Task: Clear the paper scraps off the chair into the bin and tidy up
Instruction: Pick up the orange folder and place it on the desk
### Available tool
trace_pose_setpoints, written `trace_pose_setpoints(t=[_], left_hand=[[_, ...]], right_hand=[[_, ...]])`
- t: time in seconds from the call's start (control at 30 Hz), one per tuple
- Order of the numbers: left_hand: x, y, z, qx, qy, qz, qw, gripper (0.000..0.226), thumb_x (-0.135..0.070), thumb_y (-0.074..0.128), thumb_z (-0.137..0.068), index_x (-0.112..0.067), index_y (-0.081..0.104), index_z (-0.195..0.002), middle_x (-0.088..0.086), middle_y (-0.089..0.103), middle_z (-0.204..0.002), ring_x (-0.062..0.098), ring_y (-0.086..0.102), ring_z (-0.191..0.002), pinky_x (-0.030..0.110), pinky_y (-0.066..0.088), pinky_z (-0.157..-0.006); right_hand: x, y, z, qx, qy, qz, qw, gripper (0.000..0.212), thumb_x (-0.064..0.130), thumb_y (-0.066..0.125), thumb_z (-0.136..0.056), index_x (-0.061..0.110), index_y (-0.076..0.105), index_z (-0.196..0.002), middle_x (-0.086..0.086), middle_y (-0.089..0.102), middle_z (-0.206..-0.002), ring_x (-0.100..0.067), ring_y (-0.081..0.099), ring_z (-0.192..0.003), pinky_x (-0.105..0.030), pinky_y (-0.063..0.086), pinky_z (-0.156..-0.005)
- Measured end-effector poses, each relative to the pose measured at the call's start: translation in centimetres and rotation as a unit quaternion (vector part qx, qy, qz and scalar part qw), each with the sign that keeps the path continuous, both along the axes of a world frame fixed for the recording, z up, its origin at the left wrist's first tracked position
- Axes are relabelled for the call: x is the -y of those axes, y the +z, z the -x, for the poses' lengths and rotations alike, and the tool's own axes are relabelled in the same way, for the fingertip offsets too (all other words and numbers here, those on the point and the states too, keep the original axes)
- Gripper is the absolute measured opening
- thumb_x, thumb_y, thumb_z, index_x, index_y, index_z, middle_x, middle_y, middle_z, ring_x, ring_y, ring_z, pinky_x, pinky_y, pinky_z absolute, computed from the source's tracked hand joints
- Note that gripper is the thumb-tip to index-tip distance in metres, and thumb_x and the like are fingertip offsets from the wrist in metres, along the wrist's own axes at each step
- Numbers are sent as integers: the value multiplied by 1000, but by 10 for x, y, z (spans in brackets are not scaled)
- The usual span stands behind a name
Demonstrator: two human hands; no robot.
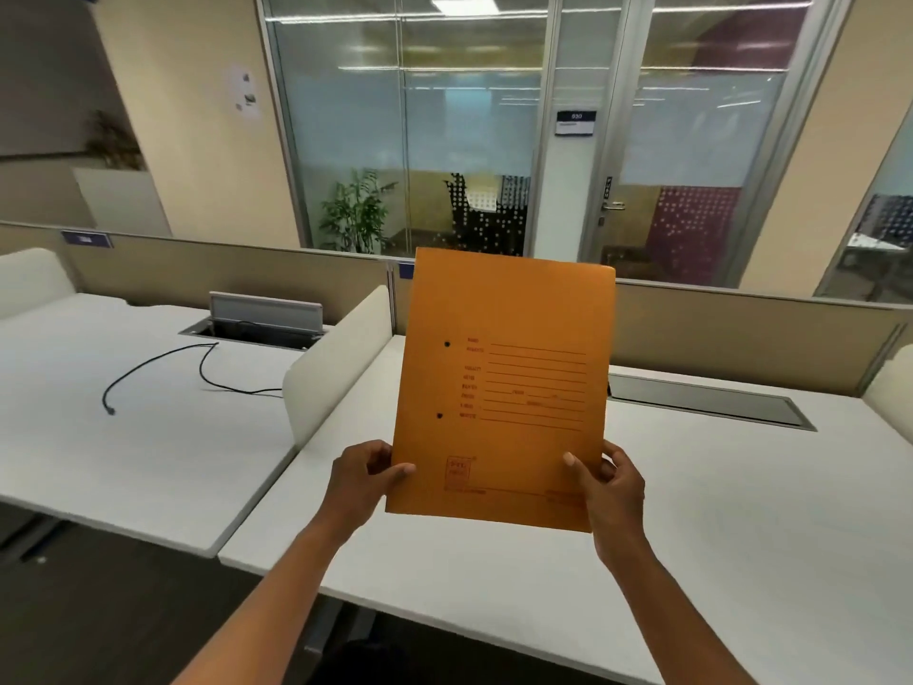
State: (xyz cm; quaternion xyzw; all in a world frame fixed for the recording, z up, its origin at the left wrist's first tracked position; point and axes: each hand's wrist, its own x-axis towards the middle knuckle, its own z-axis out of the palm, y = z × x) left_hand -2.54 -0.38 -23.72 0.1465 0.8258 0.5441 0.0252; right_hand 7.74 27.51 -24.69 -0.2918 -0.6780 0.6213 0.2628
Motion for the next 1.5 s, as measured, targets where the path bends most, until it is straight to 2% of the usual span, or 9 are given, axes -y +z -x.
trace_pose_setpoints(t=[0.17,0.33,0.43,0.53,0.67,0.97,1.07,1.27,1.5], left_hand=[[12,-9,43,18,-6,-7,1000,25,-31,71,-82,-9,64,-93,6,71,-95,25,68,-87,37,58,-81],[29,-10,114,16,3,7,1000,21,-32,71,-81,-16,65,-91,-1,70,-90,17,68,-82,28,55,-75],[39,-6,156,6,-6,16,1000,17,-33,71,-81,-19,64,-88,-8,69,-85,8,66,-77,29,56,-76],[46,-2,193,-16,-1,35,999,15,-34,69,-83,-22,63,-90,-5,67,-89,15,64,-78,30,51,-76],[49,-5,234,-10,3,54,998,23,-32,68,-84,-14,65,-98,4,68,-99,25,64,-86,37,52,-82],[32,-40,323,31,8,117,993,26,-28,65,-88,-8,68,-103,10,70,-104,23,63,-86,35,50,-82],[19,-52,349,58,25,129,990,20,-26,64,-89,-9,67,-98,7,68,-98,22,63,-84,33,50,-79],[-9,-81,406,86,70,171,979,12,-15,65,-87,-6,67,-79,7,65,-80,25,60,-75,28,42,-68],[-29,-99,456,87,111,232,962,22,-6,64,-81,-7,56,-61,14,60,-70,26,50,-66,29,30,-58]], right_hand=[[13,-9,45,15,1,0,1000,60,38,71,-81,24,47,-133,-8,56,-135,-33,57,-113,-53,49,-93],[34,-13,107,10,-4,3,1000,58,38,71,-81,23,47,-132,-9,56,-134,-31,57,-108,-52,49,-92],[49,-14,145,12,-19,12,1000,59,37,71,-82,22,47,-134,-9,56,-134,-27,55,-104,-51,49,-91],[63,-17,177,17,-39,23,999,59,37,70,-83,22,46,-135,-10,55,-135,-32,56,-109,-53,48,-93],[76,-25,213,44,-59,42,996,59,37,68,-85,20,45,-136,-10,53,-137,-37,55,-116,-56,46,-96],[65,-56,304,88,-45,62,993,57,38,68,-86,18,46,-135,-11,55,-135,-36,57,-112,-55,48,-94],[53,-69,336,103,-34,71,992,55,35,68,-86,17,47,-134,-12,56,-134,-33,58,-106,-53,48,-92],[27,-100,406,147,-19,70,986,53,28,68,-88,14,47,-135,-12,55,-135,-37,57,-114,-53,48,-94],[12,-132,470,186,-5,78,979,50,24,68,-87,13,50,-133,-12,58,-132,-35,57,-114,-47,48,-94]])
